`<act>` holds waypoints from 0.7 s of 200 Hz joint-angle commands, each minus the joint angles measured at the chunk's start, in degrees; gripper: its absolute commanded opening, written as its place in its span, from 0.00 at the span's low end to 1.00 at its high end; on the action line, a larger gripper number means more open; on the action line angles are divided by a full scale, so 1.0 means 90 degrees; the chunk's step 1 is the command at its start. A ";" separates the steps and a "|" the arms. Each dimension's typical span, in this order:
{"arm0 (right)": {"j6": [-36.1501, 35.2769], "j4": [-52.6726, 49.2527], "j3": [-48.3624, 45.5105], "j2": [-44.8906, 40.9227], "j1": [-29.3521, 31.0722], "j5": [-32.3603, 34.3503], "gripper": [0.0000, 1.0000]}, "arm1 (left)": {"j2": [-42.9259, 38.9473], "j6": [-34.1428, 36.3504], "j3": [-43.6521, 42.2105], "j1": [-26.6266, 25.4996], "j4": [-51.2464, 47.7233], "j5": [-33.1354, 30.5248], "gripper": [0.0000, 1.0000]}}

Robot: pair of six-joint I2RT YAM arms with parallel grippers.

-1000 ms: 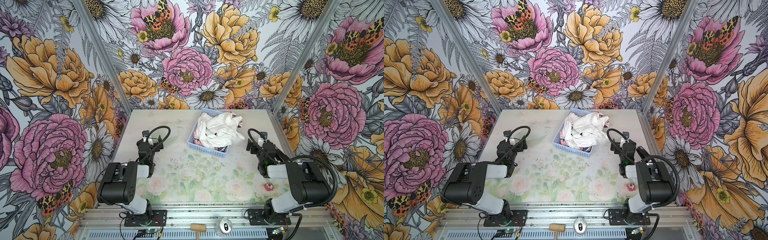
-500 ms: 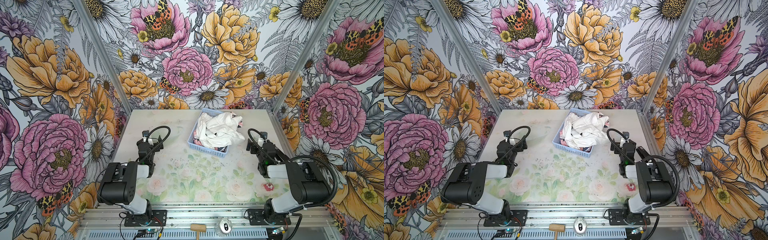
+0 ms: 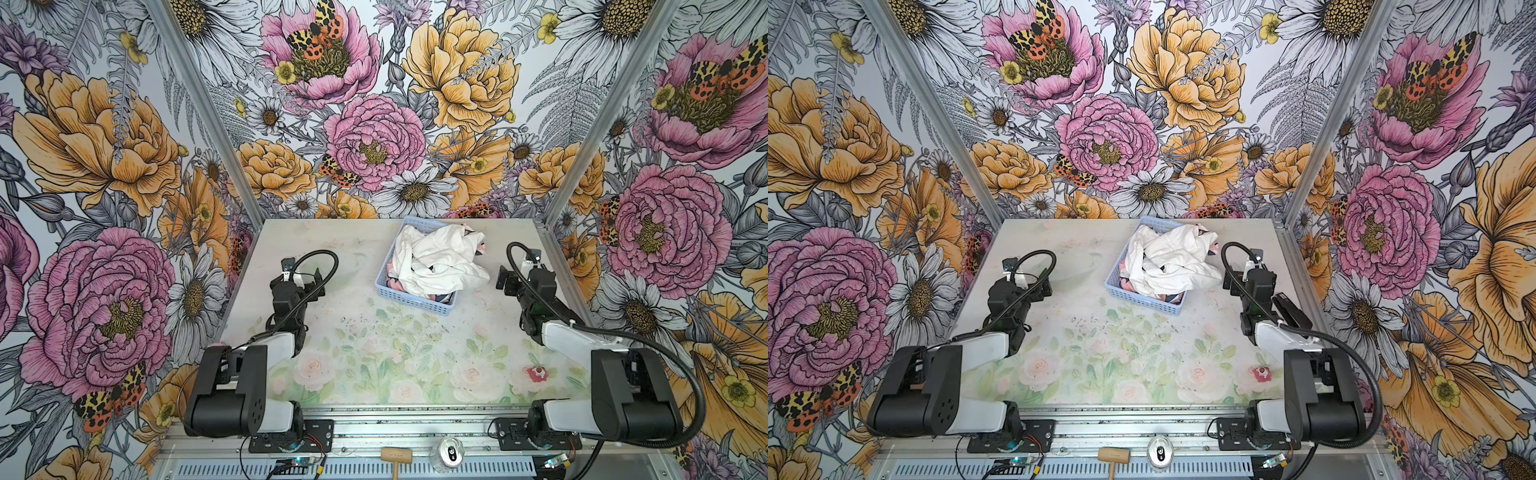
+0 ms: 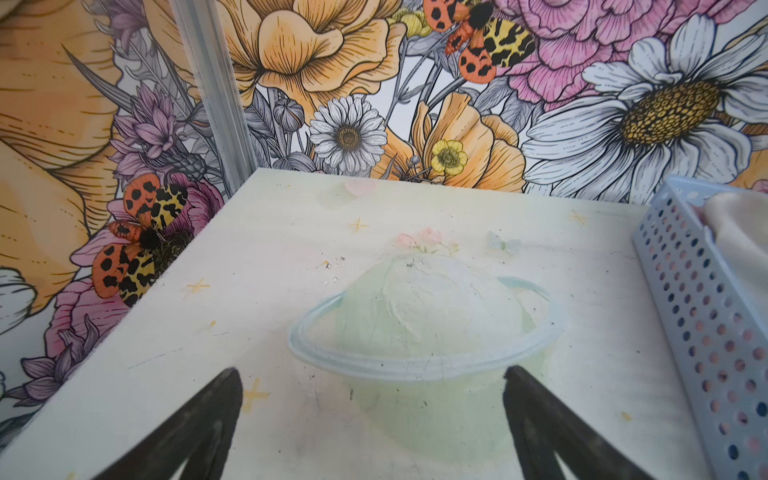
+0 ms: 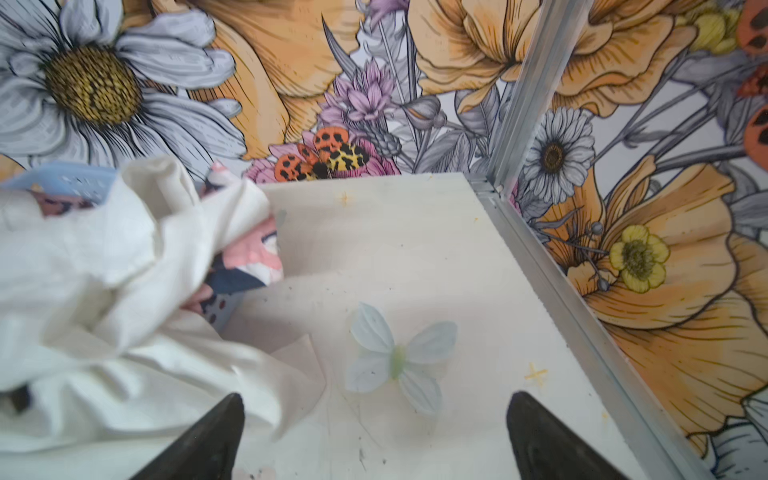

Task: Fold and stack the mixed laundry pile
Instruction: 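Move the right gripper toward the white T-shirt in the blue basket, then lower the right gripper into the basket and pinch the white T-shirt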

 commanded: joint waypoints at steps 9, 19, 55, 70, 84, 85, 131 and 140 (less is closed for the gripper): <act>0.0756 -0.2997 0.0947 -0.0422 0.0874 0.0277 1.00 | -0.0619 -0.0369 0.0612 -0.0313 -0.1890 -0.0135 0.99; 0.0987 -0.3518 0.1144 -0.0331 0.1204 0.0277 0.99 | -0.0758 -0.0557 0.0746 -0.0422 -0.2326 -0.0007 0.99; 0.2203 -0.4317 0.1530 0.0364 0.1882 -0.0500 0.85 | -0.0882 -0.1059 0.1439 -0.0898 -0.3908 0.0289 0.99; 0.2473 -0.4428 0.1781 0.0797 0.2118 -0.0696 0.81 | -0.0879 -0.1360 0.1521 -0.0997 -0.4077 0.0516 0.99; 0.2638 -0.4512 0.2010 0.1146 0.2316 -0.0654 0.78 | -0.0872 -0.1554 0.1541 -0.1082 -0.4093 0.0626 0.99; 0.2646 -0.4518 0.2030 0.1175 0.2332 -0.0646 0.78 | -0.0872 -0.1564 0.1543 -0.1087 -0.4089 0.0627 0.99; 0.2909 -0.4679 0.2370 0.1823 0.2475 -0.0329 0.69 | -0.0685 -0.1729 0.1632 -0.1287 -0.4058 0.0629 0.99; 0.2909 -0.4726 0.2396 0.1910 0.2467 -0.0250 0.66 | -0.0667 -0.1743 0.1644 -0.1299 -0.4068 0.0610 0.99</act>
